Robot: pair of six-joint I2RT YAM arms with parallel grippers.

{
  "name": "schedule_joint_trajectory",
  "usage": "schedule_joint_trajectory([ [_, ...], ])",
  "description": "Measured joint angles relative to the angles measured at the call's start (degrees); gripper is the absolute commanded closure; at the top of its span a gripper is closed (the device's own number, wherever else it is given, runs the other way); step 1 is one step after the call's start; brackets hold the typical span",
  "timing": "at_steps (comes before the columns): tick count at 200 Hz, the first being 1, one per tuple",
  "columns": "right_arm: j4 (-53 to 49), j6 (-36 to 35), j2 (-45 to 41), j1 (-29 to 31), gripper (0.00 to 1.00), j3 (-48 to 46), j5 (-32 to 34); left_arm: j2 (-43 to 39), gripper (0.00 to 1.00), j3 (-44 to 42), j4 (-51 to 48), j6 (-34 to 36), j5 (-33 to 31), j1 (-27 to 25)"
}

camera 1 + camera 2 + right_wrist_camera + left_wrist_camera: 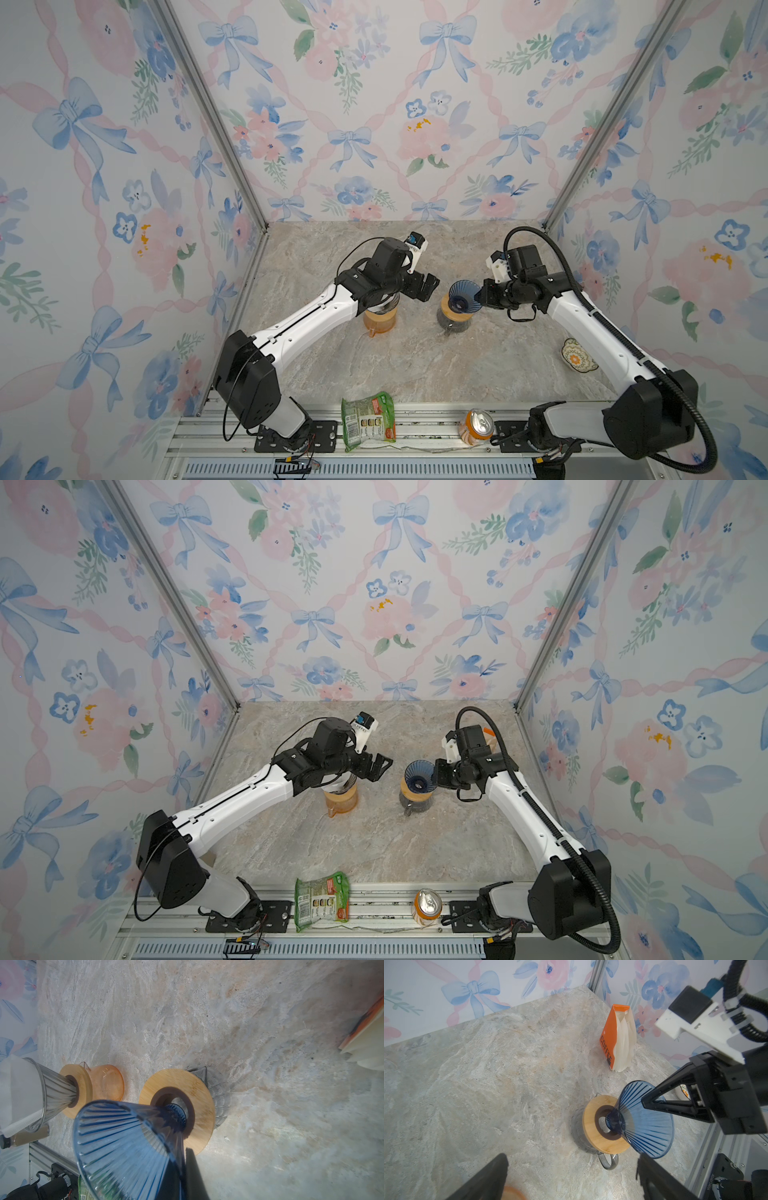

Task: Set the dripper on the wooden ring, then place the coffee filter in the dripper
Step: 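Lower the blue dripper onto the wooden ring with the right gripper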

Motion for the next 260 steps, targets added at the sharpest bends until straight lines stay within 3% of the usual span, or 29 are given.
schedule_joint_trajectory([
  [93, -4.68, -1.46, 8.35, 0.22, 0.93, 6.19, -0.39, 1.55, 0.02, 1.09, -0.02, 0.04, 2.08, 1.86],
  [173, -3.72, -1.03, 12.92, 3.91, 0.90, 9.90, -1.88, 1.57, 0.03, 2.95, -1.31, 0.31, 0.72, 2.45],
  [260, -4.63, -1.92, 13.29, 4.26, 0.72, 14.25, -0.20, 5.16, 0.09, 7.17, -4.07, 0.48, 0.28, 2.58],
])
